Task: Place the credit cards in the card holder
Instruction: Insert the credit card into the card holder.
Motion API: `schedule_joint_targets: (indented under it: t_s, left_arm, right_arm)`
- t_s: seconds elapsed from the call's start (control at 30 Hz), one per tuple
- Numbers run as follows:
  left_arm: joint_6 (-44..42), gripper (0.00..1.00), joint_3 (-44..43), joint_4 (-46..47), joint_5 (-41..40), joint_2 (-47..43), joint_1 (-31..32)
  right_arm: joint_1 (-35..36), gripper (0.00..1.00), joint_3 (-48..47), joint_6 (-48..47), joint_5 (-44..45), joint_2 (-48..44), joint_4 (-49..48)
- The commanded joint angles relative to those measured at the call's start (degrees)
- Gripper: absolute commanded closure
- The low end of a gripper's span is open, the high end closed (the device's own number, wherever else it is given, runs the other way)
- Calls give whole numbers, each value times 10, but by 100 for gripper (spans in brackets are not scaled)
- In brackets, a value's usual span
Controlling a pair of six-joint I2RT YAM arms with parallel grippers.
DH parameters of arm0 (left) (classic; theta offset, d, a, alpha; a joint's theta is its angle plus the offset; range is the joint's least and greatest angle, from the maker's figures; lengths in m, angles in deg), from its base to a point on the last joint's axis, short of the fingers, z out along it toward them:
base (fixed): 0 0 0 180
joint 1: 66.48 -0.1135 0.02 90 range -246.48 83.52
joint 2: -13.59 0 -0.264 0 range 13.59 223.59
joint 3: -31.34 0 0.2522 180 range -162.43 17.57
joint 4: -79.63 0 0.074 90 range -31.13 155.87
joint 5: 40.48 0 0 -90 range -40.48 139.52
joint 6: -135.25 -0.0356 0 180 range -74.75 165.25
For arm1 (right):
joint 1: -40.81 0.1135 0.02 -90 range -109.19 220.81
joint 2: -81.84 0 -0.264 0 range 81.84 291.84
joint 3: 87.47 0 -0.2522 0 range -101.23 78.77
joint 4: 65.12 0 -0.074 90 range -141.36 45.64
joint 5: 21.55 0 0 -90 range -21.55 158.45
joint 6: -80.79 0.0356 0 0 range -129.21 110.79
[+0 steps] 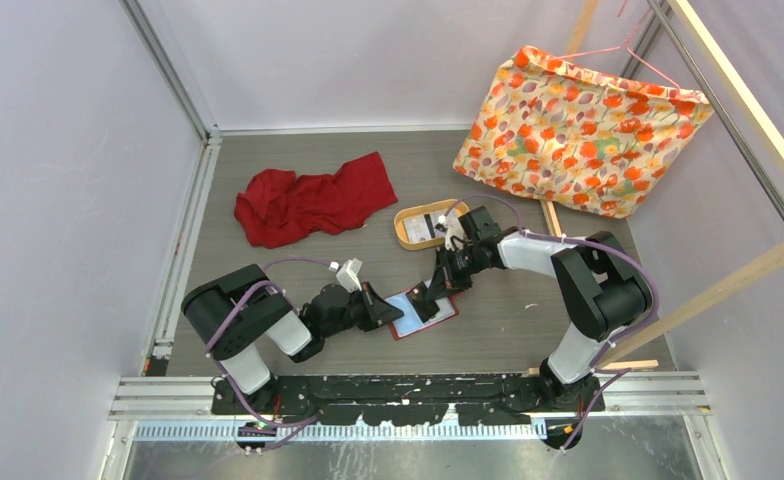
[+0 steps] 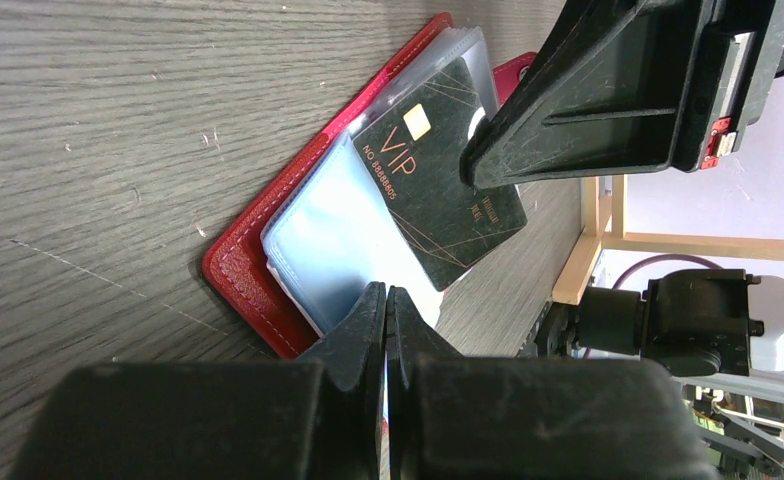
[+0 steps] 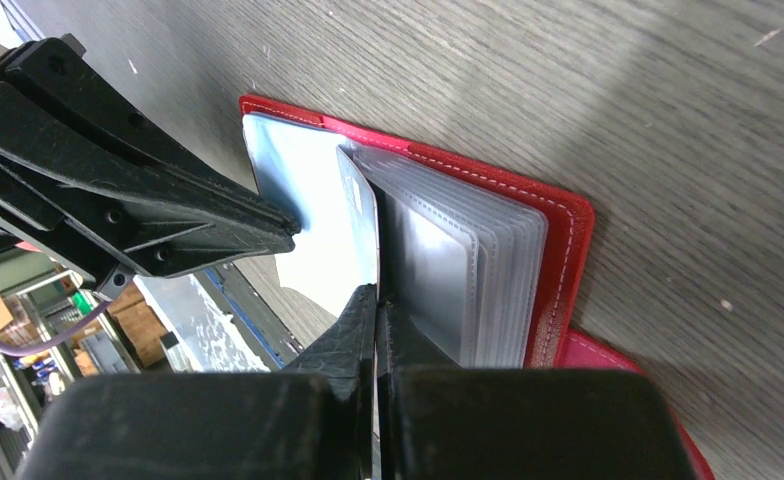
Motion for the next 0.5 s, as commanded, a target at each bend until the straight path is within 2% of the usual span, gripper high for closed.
schedule_joint_targets:
  t_s: [0.0, 0.47]
  left_arm:
    - [-5, 100, 6, 30, -2, 4, 2]
    - [-1, 99, 9, 42, -1, 10, 2]
  right_arm:
    - [-6, 99, 20, 17, 14, -11, -50]
    - [-8, 99, 52, 37, -5, -10, -110]
